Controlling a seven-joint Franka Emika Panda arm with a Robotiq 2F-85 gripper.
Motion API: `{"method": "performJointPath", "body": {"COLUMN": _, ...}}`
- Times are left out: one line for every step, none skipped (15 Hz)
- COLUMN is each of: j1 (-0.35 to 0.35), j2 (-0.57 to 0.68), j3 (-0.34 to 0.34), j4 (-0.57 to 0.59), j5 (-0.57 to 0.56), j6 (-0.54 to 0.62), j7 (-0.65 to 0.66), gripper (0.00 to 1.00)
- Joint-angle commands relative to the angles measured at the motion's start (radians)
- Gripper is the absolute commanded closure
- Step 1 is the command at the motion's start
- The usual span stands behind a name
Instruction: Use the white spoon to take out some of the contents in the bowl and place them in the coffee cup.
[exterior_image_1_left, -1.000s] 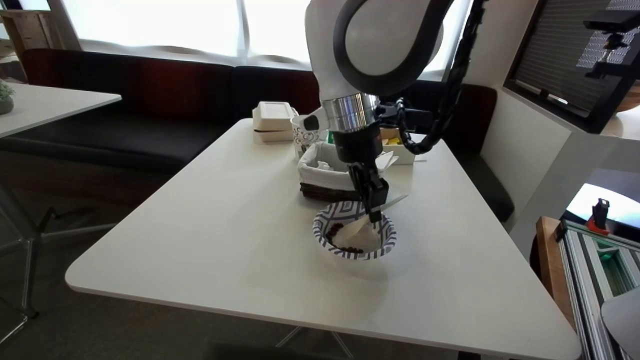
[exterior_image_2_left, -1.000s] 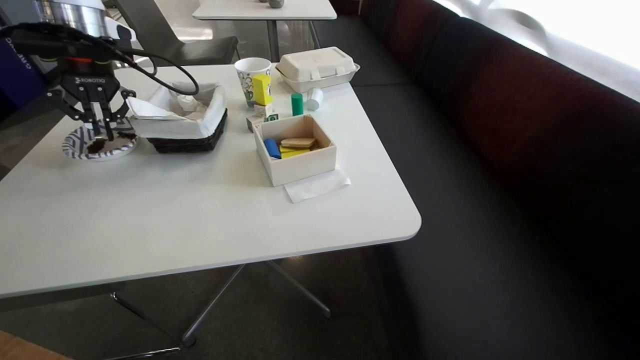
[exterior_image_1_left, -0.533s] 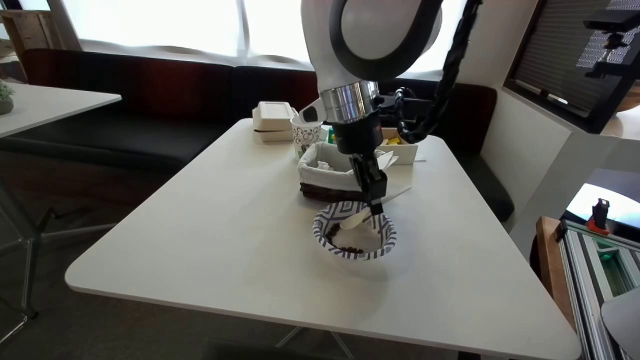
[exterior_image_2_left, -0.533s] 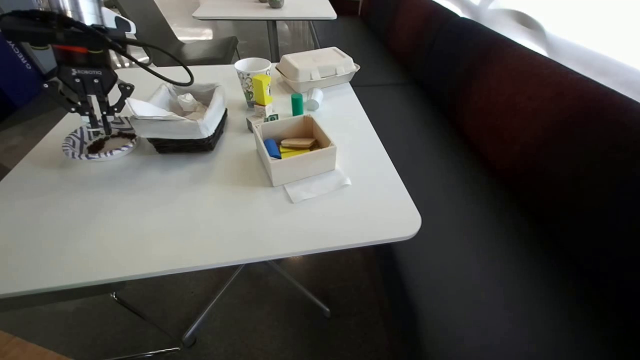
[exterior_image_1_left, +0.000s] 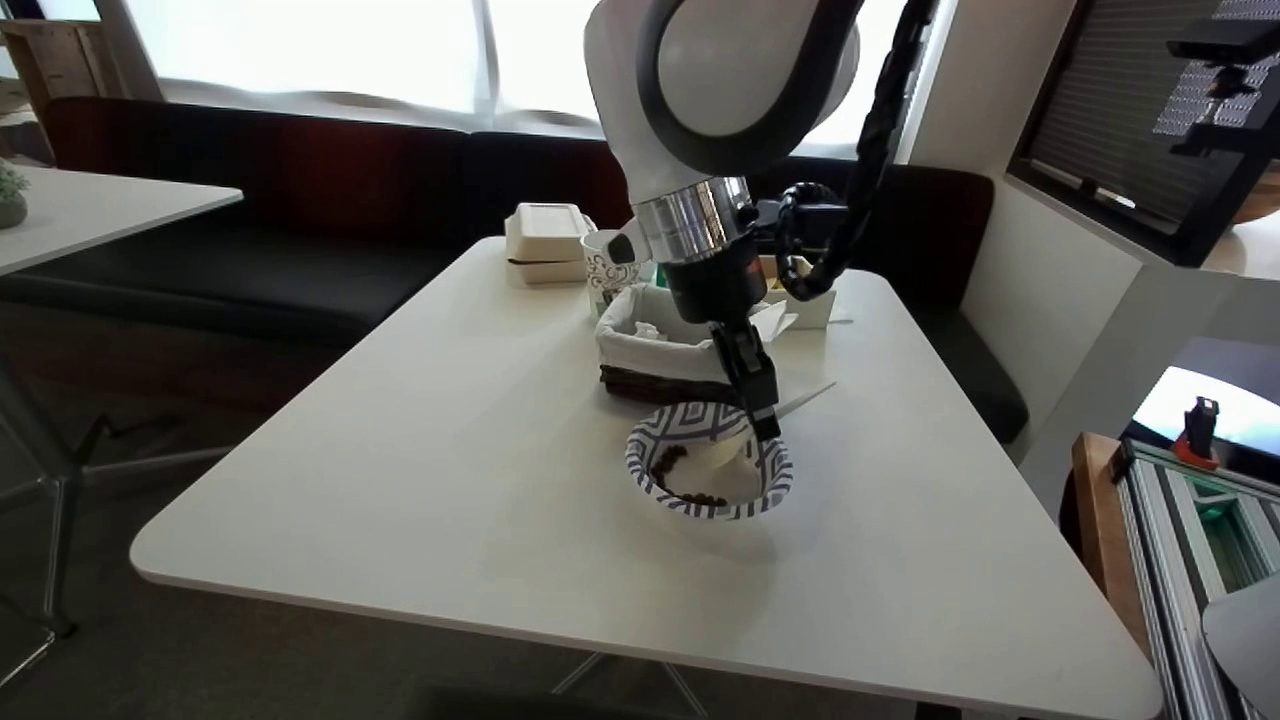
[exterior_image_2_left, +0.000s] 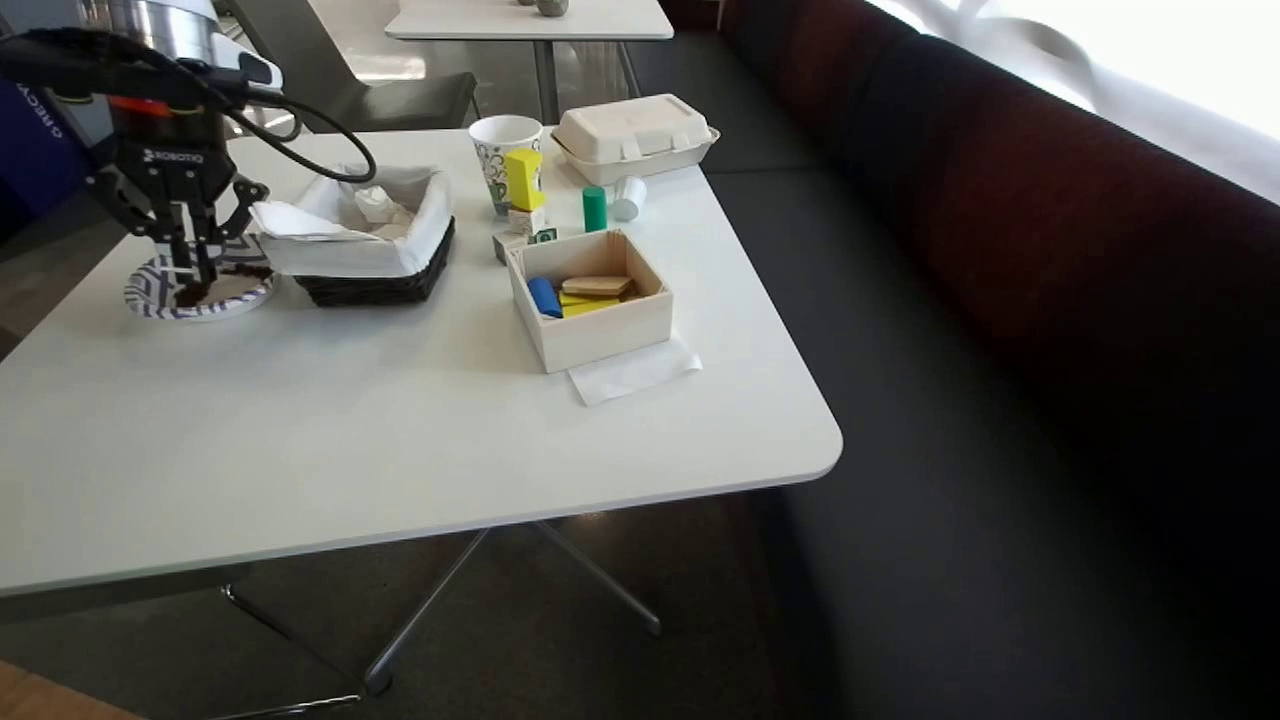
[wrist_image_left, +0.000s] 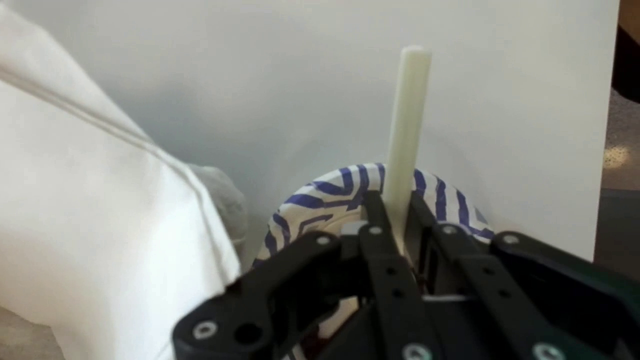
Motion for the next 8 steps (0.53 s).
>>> {"method": "performJointPath", "body": {"j1": 0.021, "j2": 0.031, "j3": -0.021, "j4": 0.033, "j5": -0.029, "j6": -0.039, "j7": 0.059, "gripper": 0.96}}
{"method": "performJointPath", "body": {"j1": 0.021, "j2": 0.034, "j3": -0.023, "j4": 0.036, "j5": -0.030, "j6": -0.036, "j7": 0.069, "gripper": 0.96}}
{"method": "performJointPath", "body": {"j1": 0.023, "j2": 0.037, "j3": -0.027, "j4": 0.040, "j5": -0.036, "j6": -0.039, "j7": 0.081, "gripper": 0.96}}
{"method": "performJointPath", "body": {"j1": 0.023, "j2": 0.040, "j3": -0.028, "j4": 0.044, "j5": -0.039, "j6": -0.039, "j7": 0.089, "gripper": 0.96}}
{"method": "performJointPath", "body": {"j1": 0.027, "j2": 0.044, "j3": -0.033, "j4": 0.049, "j5": -0.053, "j6": -0.036, "j7": 0.110, "gripper": 0.96}}
{"method": "performJointPath", "body": {"j1": 0.027, "j2": 0.047, "j3": -0.034, "j4": 0.053, "j5": -0.056, "j6": -0.033, "j7": 0.120, "gripper": 0.96}}
{"method": "performJointPath", "body": {"j1": 0.030, "j2": 0.050, "j3": -0.036, "j4": 0.058, "j5": -0.066, "j6": -0.031, "j7": 0.134, "gripper": 0.96}}
{"method": "performJointPath", "body": {"j1": 0.033, "j2": 0.054, "j3": -0.037, "j4": 0.062, "j5": -0.073, "j6": -0.033, "j7": 0.148, "gripper": 0.96}}
